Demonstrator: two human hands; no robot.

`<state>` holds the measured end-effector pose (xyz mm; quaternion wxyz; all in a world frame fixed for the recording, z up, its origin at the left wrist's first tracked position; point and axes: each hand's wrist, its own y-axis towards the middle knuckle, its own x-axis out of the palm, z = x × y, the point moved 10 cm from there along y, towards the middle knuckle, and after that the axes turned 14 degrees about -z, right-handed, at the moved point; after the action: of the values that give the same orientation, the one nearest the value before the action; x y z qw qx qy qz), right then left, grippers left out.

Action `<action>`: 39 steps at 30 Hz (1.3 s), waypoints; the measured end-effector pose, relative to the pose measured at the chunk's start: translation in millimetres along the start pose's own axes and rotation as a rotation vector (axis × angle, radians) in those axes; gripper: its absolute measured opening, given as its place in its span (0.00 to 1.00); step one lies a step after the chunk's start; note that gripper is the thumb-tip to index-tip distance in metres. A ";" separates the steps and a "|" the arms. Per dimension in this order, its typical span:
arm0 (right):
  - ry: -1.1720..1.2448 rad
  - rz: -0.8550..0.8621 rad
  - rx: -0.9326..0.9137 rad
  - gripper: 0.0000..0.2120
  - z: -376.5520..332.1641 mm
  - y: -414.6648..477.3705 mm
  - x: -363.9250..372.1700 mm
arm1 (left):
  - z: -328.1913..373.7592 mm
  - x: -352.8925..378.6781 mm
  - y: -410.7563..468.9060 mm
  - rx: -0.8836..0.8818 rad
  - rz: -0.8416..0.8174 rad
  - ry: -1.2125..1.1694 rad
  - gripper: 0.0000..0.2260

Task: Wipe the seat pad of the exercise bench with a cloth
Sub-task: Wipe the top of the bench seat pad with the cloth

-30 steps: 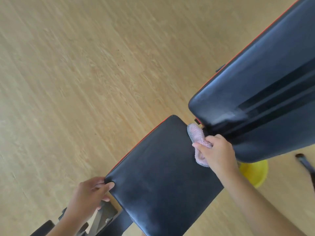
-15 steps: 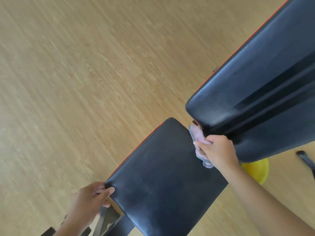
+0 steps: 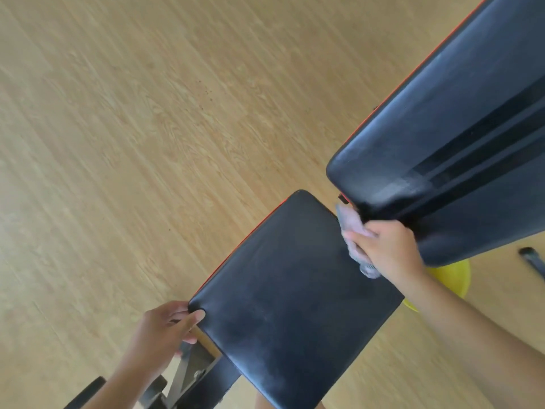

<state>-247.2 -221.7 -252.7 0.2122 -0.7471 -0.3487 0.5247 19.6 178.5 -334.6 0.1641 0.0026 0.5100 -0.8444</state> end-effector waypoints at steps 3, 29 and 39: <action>0.029 -0.018 0.077 0.28 57.6 -26.8 -13.5 | 1.5 -1.0 1.0 0.004 -0.004 0.009 0.02; 0.880 0.124 0.700 0.22 131.4 -191.1 176.1 | 2.2 -7.0 3.8 0.053 -0.032 0.039 0.04; 0.922 0.258 0.603 0.14 142.7 -143.9 96.5 | 11.1 -3.1 -3.2 0.045 -0.057 0.029 0.04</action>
<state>-403.2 -60.9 -267.1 0.4805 -0.8420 0.0395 0.2422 23.5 171.1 -326.0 0.1324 0.0036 0.4932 -0.8598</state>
